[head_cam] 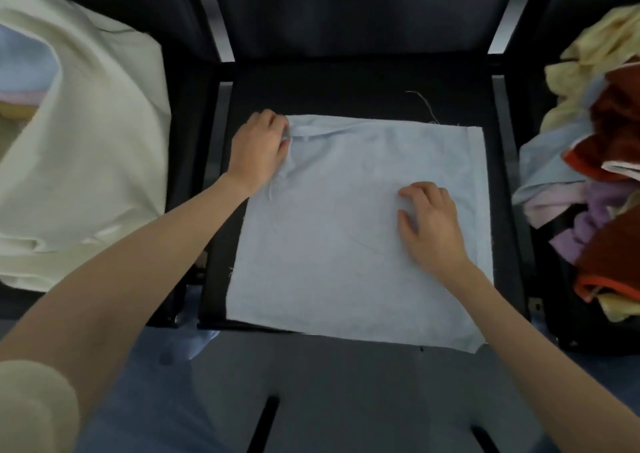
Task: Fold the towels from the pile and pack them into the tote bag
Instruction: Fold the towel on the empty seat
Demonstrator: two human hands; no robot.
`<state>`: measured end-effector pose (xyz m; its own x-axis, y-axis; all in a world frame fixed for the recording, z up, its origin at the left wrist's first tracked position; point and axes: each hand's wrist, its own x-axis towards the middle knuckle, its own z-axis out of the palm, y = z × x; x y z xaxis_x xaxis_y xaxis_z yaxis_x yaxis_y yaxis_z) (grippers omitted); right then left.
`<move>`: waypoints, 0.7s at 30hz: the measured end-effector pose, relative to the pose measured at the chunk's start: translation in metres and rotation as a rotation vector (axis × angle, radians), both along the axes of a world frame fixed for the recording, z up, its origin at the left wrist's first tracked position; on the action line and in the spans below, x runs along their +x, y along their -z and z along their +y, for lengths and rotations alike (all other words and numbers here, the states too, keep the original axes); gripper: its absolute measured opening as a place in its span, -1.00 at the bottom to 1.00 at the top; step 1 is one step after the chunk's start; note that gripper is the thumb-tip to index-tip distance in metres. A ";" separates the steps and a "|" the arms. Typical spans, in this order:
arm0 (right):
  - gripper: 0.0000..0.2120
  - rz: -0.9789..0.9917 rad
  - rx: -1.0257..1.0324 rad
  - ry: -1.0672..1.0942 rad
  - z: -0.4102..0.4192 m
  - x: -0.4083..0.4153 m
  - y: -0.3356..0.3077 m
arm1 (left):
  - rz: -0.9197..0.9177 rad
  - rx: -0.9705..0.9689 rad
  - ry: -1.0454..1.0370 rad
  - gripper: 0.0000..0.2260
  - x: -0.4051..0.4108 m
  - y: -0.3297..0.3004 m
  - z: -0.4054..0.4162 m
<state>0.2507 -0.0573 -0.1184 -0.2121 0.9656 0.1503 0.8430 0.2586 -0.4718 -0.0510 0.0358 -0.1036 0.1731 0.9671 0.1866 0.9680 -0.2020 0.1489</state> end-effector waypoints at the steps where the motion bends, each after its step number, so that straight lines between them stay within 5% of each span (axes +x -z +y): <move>1: -0.73 -0.017 0.015 -0.011 0.002 0.001 0.002 | 0.012 0.006 0.020 -0.82 -0.001 0.001 0.004; 12: -0.77 -0.025 0.022 -0.055 0.012 0.007 0.007 | -0.018 -0.182 0.125 -0.87 -0.006 -0.029 0.057; 21: -0.85 -0.021 0.011 -0.064 0.026 0.005 0.008 | 0.534 -0.473 0.359 -0.76 0.005 -0.057 0.103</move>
